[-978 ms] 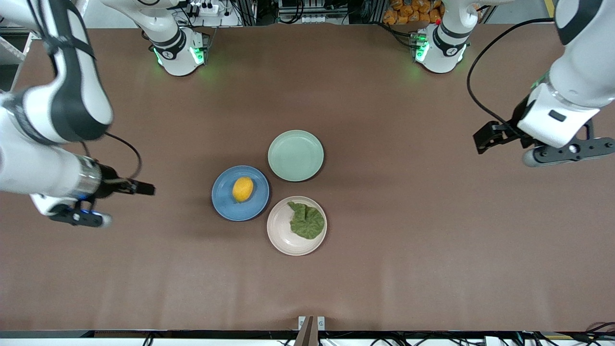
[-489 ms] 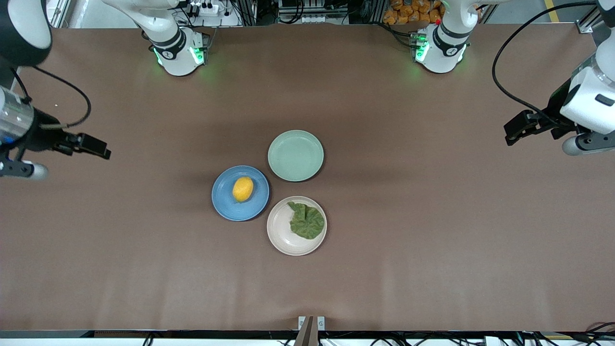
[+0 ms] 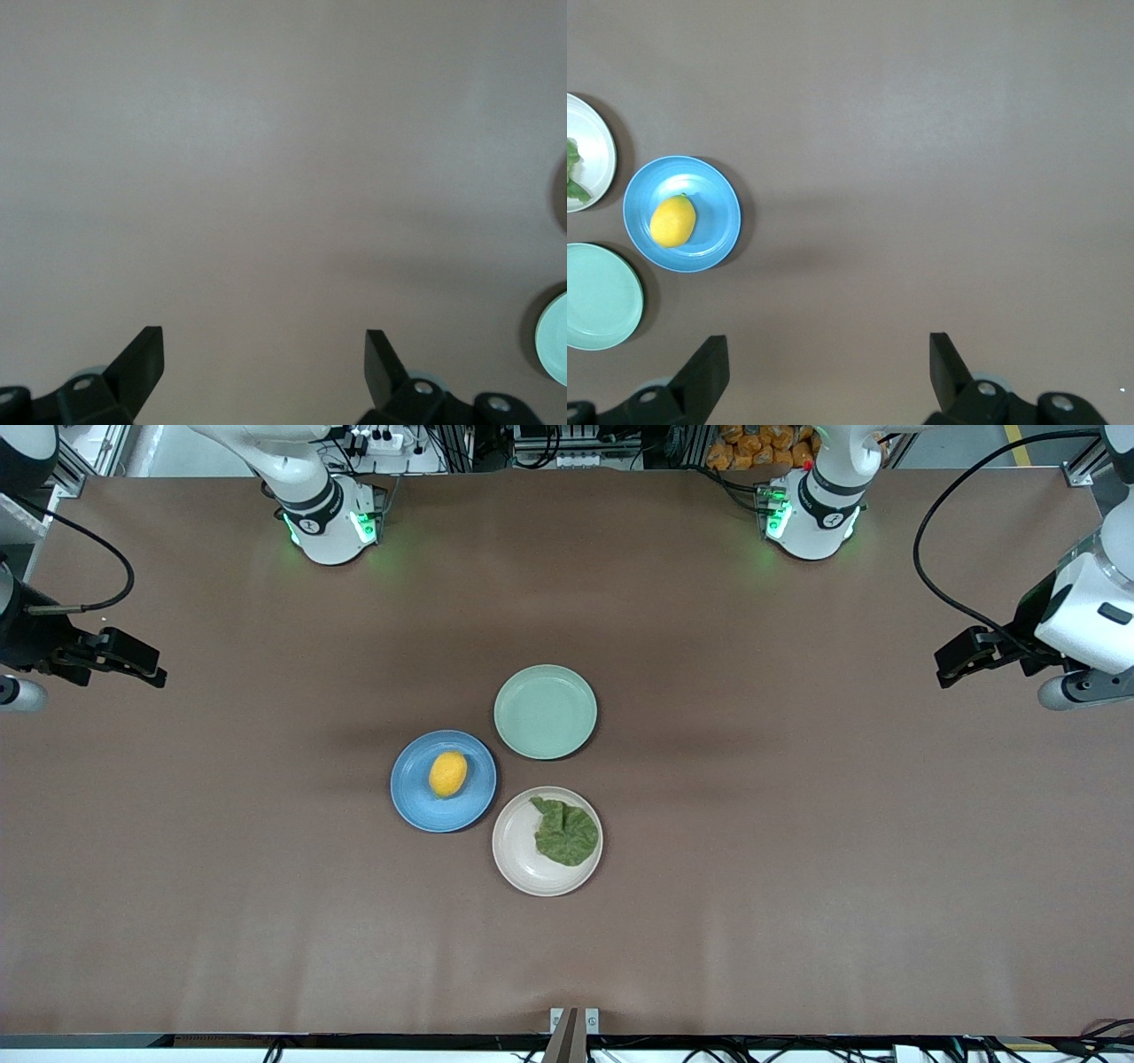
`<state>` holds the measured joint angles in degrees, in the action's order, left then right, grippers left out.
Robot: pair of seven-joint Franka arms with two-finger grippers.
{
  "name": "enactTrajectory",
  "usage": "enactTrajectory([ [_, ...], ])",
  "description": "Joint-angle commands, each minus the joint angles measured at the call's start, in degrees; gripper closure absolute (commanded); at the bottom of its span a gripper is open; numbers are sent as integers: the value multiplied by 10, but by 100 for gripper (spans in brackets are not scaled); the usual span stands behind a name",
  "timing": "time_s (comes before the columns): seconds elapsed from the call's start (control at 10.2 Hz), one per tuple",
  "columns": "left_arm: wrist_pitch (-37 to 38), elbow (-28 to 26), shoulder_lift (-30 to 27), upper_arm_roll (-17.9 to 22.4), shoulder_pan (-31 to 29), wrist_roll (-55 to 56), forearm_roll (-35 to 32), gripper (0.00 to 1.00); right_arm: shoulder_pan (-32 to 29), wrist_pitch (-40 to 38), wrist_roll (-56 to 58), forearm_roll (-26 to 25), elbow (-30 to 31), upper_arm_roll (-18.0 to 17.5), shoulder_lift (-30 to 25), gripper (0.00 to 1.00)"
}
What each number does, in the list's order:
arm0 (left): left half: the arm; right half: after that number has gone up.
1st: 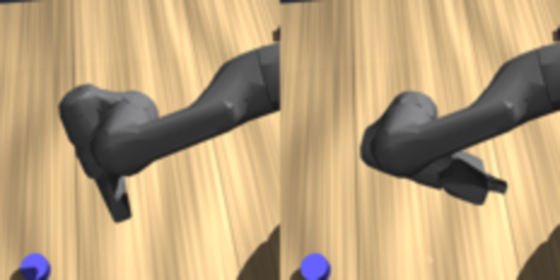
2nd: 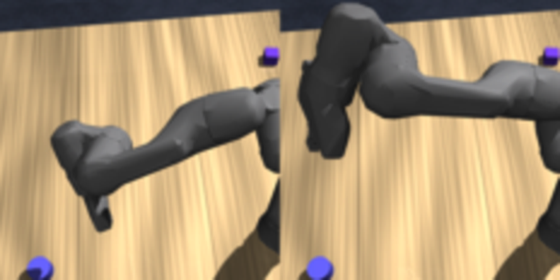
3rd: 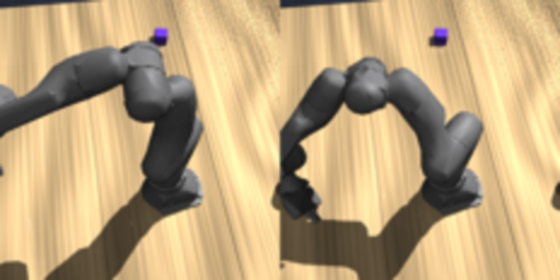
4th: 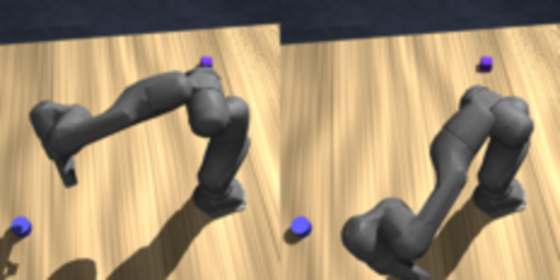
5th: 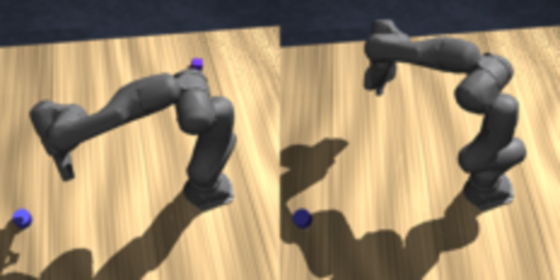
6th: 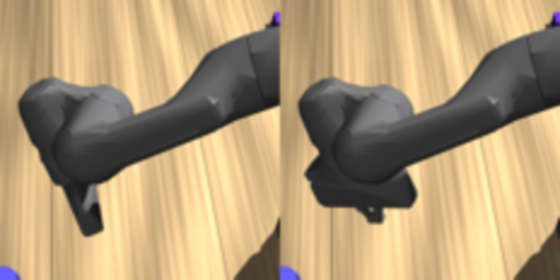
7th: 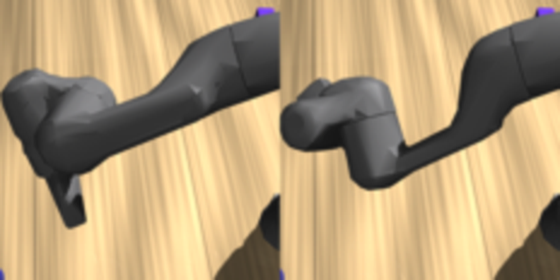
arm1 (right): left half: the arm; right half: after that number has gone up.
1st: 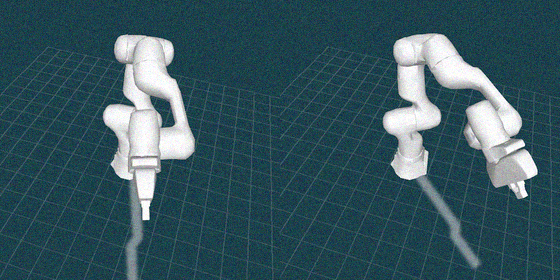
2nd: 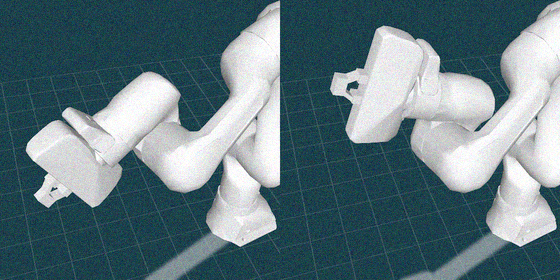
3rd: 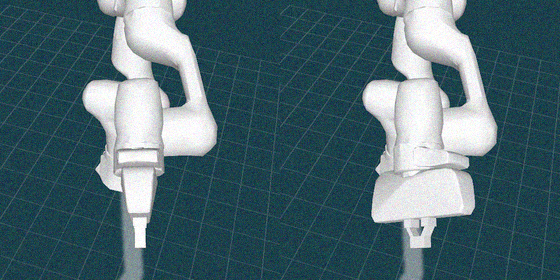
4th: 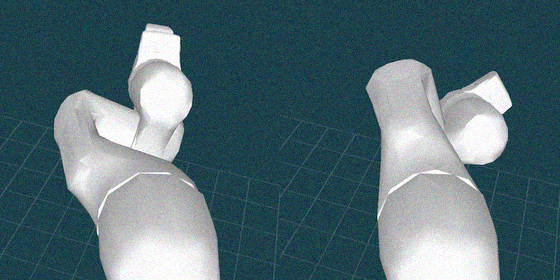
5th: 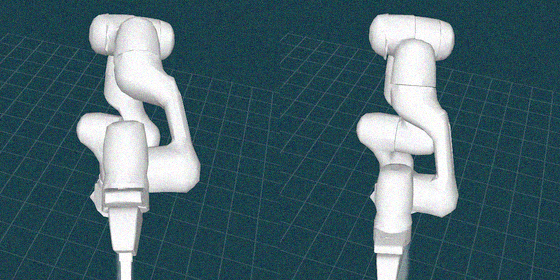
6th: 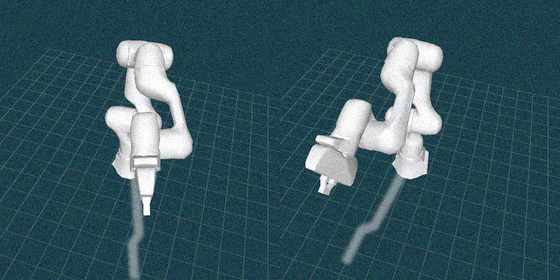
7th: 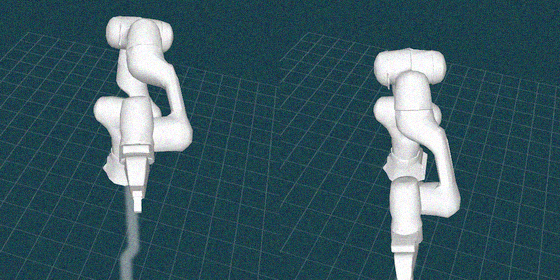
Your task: Place lemon and lettuce in plates
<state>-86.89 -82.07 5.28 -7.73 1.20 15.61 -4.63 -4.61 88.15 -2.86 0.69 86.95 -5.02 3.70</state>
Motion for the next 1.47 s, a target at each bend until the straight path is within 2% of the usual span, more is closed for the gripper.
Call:
enactTrajectory([
  [0.0,-21,-32,-33,7,1,-15,10,0,0,4,7,-13,12,-3,-8,0],
  [1.37,-28,-26,-23,3,-1,-32,-1,0,-1,-3,8,-14,11,-4,-7,0],
])
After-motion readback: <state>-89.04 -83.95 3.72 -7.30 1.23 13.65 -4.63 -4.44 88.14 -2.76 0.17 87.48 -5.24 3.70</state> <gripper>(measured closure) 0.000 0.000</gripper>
